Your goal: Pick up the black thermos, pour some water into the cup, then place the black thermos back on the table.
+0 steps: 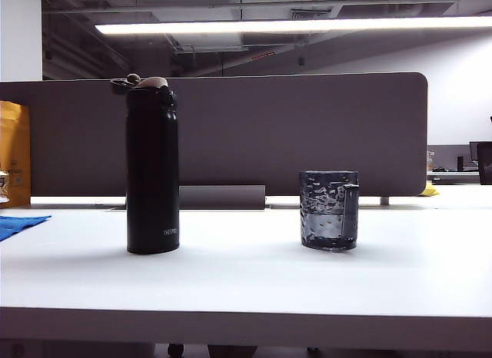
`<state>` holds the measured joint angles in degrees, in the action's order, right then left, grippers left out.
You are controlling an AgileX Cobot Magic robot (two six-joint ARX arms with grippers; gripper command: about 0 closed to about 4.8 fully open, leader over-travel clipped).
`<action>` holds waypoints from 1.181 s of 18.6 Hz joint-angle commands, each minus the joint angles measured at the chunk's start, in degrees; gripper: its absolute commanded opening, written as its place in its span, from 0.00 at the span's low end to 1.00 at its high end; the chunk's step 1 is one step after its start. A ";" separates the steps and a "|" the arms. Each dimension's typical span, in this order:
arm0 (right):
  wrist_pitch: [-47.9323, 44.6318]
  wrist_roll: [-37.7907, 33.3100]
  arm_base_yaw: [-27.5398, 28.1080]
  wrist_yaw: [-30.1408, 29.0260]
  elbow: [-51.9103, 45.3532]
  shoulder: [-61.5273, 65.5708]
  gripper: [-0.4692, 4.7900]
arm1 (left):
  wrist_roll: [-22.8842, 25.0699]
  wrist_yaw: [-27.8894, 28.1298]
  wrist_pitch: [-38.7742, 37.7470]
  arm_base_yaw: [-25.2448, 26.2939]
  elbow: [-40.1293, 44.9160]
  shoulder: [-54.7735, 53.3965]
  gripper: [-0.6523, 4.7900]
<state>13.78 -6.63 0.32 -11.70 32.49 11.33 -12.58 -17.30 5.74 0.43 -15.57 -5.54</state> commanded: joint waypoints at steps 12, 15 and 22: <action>-8.31 -0.20 -4.81 -8.63 14.29 22.12 1.00 | 4.74 -6.03 10.49 -6.29 -11.63 -36.96 1.00; -10.08 -0.20 -9.16 -8.74 14.29 25.86 1.00 | 7.56 -5.84 10.75 -10.54 -11.63 -41.77 1.00; -15.47 0.55 -26.77 0.44 14.27 39.15 1.00 | 18.19 0.85 15.08 -16.00 -11.54 -59.65 1.00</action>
<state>1.41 -6.22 -25.10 -11.49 46.54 49.17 5.37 -17.21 17.19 -15.62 -26.92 -63.42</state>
